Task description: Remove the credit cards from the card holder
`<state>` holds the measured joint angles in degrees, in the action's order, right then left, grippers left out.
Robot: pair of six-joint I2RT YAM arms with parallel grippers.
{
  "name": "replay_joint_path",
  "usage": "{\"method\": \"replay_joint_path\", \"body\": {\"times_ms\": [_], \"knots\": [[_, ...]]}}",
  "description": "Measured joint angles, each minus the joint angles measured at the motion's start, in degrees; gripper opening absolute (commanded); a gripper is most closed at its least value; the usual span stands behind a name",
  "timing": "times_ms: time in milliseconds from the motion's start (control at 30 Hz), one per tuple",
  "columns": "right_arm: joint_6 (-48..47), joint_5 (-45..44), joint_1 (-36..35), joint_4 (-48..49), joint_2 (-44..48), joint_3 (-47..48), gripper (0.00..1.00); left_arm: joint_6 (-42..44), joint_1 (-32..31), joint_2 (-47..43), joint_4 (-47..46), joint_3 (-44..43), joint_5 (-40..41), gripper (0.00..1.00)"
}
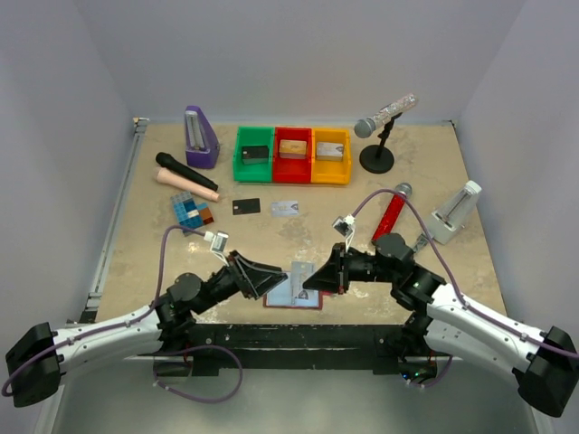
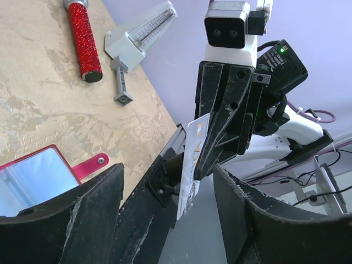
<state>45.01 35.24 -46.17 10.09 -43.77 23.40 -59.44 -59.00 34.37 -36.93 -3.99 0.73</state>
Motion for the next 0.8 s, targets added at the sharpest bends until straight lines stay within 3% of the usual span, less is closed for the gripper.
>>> {"method": "replay_joint_path", "body": {"times_ms": [333, 600, 700, 767, 800], "knots": [[0.0, 3.1, -0.7, 0.2, -4.3, 0.8, 0.0, 0.2, 0.0, 7.2, -2.7, -0.1, -3.8, 0.63], [0.0, 5.5, -1.3, 0.6, -6.6, 2.2, 0.0, 0.5, 0.0, 10.1, -7.0, -1.2, -7.5, 0.27], [0.3, 6.8, -1.4, 1.3, -7.5, 2.2, 0.0, 0.6, 0.0, 10.1, -8.4, -1.2, -8.9, 0.2], [0.4, 8.2, -1.4, 1.9, -8.4, 2.3, 0.0, 0.9, 0.0, 10.1, -9.1, -1.2, -9.9, 0.03], [0.4, 9.0, -1.4, 2.1, -8.9, 2.5, 0.0, 1.1, 0.0, 10.1, -9.3, -1.2, -10.3, 0.0]]}}
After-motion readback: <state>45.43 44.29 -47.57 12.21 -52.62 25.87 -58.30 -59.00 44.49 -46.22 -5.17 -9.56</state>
